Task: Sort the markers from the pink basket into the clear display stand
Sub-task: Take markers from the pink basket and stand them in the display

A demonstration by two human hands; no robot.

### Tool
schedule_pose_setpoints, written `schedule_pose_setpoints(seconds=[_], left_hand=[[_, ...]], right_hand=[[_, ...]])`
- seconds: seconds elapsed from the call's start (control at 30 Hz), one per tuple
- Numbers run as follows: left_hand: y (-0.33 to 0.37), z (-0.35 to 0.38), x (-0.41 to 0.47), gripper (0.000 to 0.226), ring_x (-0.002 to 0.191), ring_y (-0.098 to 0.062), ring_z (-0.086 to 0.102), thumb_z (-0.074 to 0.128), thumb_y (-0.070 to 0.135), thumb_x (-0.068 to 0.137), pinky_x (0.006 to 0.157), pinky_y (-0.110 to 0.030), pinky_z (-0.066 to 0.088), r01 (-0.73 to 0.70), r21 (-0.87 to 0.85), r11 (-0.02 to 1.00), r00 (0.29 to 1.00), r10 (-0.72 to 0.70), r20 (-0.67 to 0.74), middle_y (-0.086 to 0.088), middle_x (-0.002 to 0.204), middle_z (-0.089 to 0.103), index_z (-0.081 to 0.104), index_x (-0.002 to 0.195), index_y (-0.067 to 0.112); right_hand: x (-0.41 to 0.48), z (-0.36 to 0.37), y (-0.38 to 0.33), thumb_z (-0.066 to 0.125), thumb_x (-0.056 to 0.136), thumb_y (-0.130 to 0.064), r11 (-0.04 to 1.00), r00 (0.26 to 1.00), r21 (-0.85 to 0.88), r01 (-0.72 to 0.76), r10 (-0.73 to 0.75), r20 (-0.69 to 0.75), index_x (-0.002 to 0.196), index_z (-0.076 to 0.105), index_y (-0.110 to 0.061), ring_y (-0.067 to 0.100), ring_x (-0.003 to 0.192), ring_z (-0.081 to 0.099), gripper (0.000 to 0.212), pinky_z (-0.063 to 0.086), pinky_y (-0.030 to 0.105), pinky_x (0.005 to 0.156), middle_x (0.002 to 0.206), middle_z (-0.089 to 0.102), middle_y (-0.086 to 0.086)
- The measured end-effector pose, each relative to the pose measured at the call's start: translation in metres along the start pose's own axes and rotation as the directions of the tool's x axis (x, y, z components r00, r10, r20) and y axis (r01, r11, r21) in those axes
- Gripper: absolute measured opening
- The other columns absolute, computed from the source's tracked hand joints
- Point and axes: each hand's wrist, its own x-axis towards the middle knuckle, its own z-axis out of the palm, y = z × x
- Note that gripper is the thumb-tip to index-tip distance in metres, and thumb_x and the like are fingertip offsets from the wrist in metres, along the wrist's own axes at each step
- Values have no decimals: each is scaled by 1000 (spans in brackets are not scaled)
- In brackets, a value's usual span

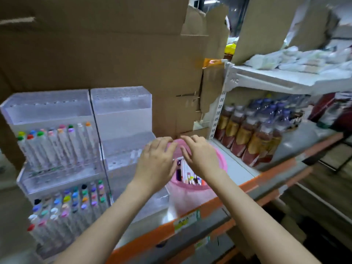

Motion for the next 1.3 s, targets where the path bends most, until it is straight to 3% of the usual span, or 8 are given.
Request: schedule_pose_setpoints(seconds=[0.17,0.33,0.53,0.63,0.73,0.9,1.13,1.3], left_hand=[[41,51,22,37,90,-31,61,65,28,73,70,-38,53,-35,-75,997,969,52,240,-9,101,62,64,106,10],[52,94,28,57,119,-24,44,51,37,89,93,-35,42,99,-22,995,889,-79,451,-4,134,47,37,141,18],[40,128,37,58,122,-26,40,50,44,91,94,-37,40,292,56,955,752,-266,604,-8,136,41,34,141,20],[34,137,38,56,125,-26,39,48,44,93,99,-39,36,399,70,914,681,-347,645,-9,139,39,34,142,21],[35,139,39,54,123,-26,39,48,44,93,96,-38,38,424,88,901,671,-378,638,-7,139,38,38,140,21],[35,138,39,47,117,-25,42,55,45,90,90,-39,43,465,68,883,670,-401,624,-6,133,41,53,129,19],[35,133,40,23,80,-17,53,57,32,92,64,-28,38,536,14,844,675,-438,593,-7,98,61,66,95,11],[33,129,42,14,70,-17,57,63,22,87,54,-26,39,628,-68,775,638,-463,615,-2,79,63,63,80,10]], right_hand=[[-29,12,59,41,99,-39,986,959,-68,-153,164,229,138,45,-24,28,114,51,42,45,38,83,123,54,6],[-31,26,90,43,97,-34,989,916,-128,-80,124,381,141,40,-21,30,117,50,46,42,37,89,127,53,9],[-9,48,94,50,92,-22,994,869,-107,-7,59,491,127,52,-13,33,113,53,36,43,38,87,120,57,12],[1,61,94,50,89,-13,987,851,-158,11,74,520,120,56,-13,34,106,60,31,46,37,79,113,63,11],[6,73,97,50,87,-9,985,840,-173,0,94,535,115,60,-15,31,101,63,30,43,33,69,108,66,8],[12,81,101,50,88,-5,993,825,-56,-103,116,553,116,56,-11,32,103,63,30,48,36,74,111,65,10],[12,81,105,58,90,-22,962,783,40,-269,195,591,110,56,-6,31,98,61,25,39,30,67,107,64,13],[15,81,104,61,83,-13,935,745,85,-345,218,631,95,59,-11,28,88,62,12,42,30,63,93,64,8]])
